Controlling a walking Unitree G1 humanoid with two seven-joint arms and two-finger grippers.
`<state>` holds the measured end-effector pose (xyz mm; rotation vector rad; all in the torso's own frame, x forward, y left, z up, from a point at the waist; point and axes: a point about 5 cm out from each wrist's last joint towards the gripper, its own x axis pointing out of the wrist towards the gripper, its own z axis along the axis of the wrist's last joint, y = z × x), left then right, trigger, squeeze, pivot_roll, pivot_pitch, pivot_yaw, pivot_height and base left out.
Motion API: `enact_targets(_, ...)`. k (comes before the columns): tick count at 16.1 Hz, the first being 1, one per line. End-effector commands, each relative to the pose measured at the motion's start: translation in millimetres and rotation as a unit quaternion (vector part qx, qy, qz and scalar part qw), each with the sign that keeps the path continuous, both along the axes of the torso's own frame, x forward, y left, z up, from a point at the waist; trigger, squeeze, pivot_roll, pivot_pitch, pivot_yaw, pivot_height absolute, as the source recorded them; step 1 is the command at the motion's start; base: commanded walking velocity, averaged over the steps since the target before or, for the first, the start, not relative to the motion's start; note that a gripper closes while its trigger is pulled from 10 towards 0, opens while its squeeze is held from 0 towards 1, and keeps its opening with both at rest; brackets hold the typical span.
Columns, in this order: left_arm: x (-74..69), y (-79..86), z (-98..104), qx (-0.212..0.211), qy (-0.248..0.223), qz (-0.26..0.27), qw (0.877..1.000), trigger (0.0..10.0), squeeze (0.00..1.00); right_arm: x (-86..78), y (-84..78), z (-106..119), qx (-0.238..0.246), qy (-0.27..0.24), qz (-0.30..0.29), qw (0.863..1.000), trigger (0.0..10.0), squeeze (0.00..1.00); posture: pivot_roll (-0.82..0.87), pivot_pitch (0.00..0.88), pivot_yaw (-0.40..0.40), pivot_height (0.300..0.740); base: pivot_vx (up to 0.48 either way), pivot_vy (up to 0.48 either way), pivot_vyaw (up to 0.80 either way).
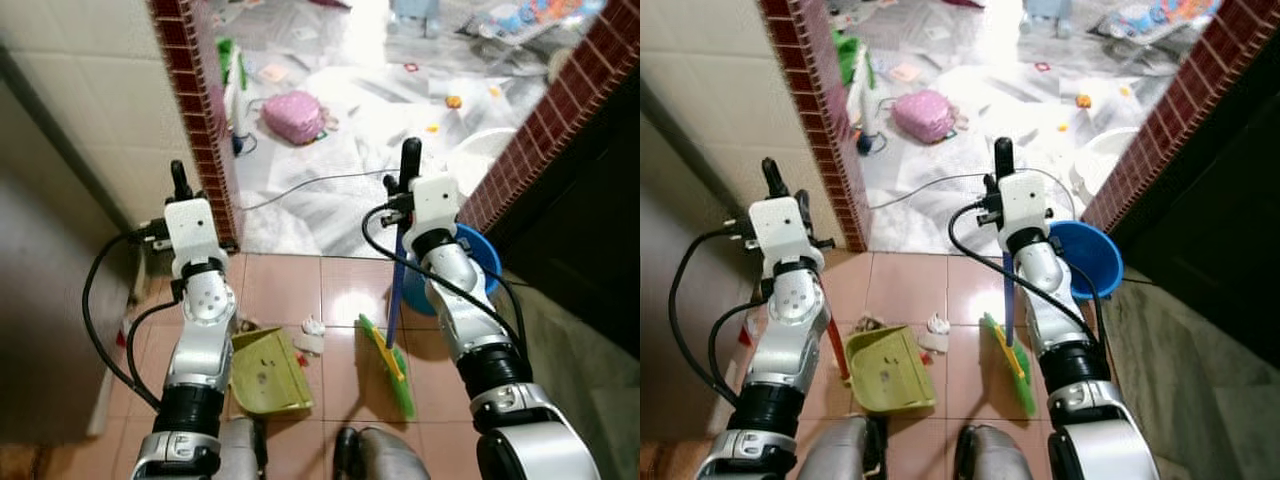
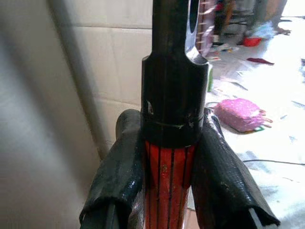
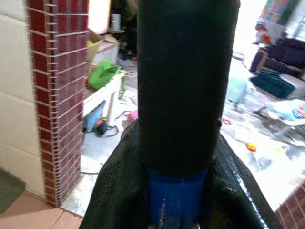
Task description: Sweep floor
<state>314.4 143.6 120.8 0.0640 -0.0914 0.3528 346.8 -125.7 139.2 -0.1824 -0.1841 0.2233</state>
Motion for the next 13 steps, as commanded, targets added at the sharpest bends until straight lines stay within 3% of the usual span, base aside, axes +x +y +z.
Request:
enact_targets(1,1.5,-4.6,4,-0.002,-0.008,-0.005,1.0,10.0,0.0,2.4,3.7,14,-0.002,-0.032,0.013,0.999,10.0,0.0,0.0,0.154,-0.069,0.74,0.0,0.0,0.0)
enact_targets(4,-2.2,-4.2,1,0.008,-0.014,-0.009,1.0,10.0,0.0,2.8,4.2,14,0.004,-0.03,0.014,0.999,10.0,0.0,0.0,0.155,-0.073,0.74,0.0,0.0,0.0)
enact_targets(8,-4.7,11.8,-9,-0.01,0.013,0.08,0.997,10.0,0.0,3.8,3.7,15,0.011,-0.031,0.01,0.999,10.0,0.0,-0.02,0.162,-0.071,0.74,0.0,0.0,0.0)
enact_targets(10,-4.5,15.6,-10,-0.017,0.014,0.082,0.996,10.0,0.0,4.6,3.5,14,0.027,-0.023,0.006,0.999,10.0,0.0,-0.02,0.166,-0.065,0.74,0.0,0.0,0.0)
enact_targets(13,-3.1,16.3,-6,0.01,0.0,0.072,0.997,10.0,0.0,3.0,3.6,13,0.031,-0.02,0.006,0.999,10.0,0.0,-0.02,0.168,-0.063,0.74,0.0,0.0,0.0)
